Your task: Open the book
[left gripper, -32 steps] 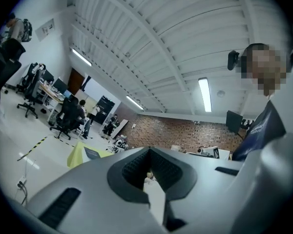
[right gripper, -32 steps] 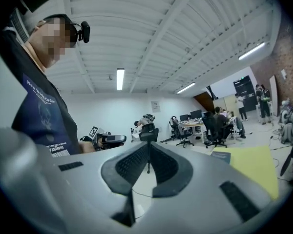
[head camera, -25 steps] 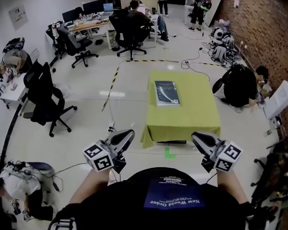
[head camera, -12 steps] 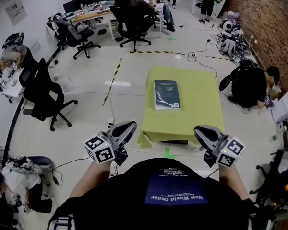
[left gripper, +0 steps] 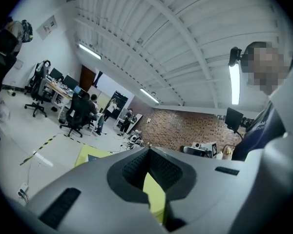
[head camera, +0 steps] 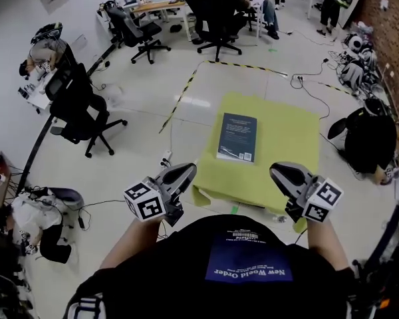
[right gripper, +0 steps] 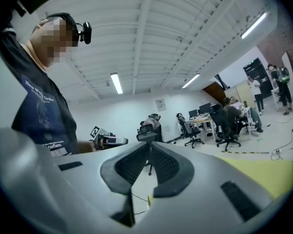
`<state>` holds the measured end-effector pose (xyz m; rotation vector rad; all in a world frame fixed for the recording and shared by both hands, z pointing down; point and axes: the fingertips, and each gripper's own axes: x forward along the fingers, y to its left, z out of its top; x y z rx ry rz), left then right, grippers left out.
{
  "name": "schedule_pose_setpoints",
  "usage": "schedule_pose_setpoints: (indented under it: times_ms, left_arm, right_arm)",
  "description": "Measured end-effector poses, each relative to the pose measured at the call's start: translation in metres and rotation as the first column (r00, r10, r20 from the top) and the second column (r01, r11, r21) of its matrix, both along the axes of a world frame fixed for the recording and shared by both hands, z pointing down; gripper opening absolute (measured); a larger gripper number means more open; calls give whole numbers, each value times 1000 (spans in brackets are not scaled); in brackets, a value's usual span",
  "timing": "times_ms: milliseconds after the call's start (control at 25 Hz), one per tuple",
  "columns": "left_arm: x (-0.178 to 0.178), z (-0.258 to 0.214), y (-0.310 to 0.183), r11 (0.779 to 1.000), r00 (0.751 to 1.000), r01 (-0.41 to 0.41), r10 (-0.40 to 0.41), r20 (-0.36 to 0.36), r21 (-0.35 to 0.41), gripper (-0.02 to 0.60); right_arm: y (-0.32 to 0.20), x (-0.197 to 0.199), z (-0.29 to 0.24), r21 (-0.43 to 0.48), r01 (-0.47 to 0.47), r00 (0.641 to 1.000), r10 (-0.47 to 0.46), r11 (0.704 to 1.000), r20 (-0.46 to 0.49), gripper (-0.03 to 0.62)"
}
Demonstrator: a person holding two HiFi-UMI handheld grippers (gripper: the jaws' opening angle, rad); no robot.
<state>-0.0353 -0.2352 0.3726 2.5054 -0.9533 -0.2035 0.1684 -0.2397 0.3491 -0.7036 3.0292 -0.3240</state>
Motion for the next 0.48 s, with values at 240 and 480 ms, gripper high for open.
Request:
schedule_pose_setpoints:
  times_ms: [240, 480]
  left_arm:
    - [-9, 31, -40, 998, 1000, 3, -4, -21, -57, 6]
    - [-26, 60, -104, 992, 994, -70, 60, -94, -105, 6]
  right_arm:
    - [-40, -20, 26, -39, 33, 998, -34, 999, -46, 6]
    - [-89, -59, 35, -54, 21, 983, -30, 998, -179, 12]
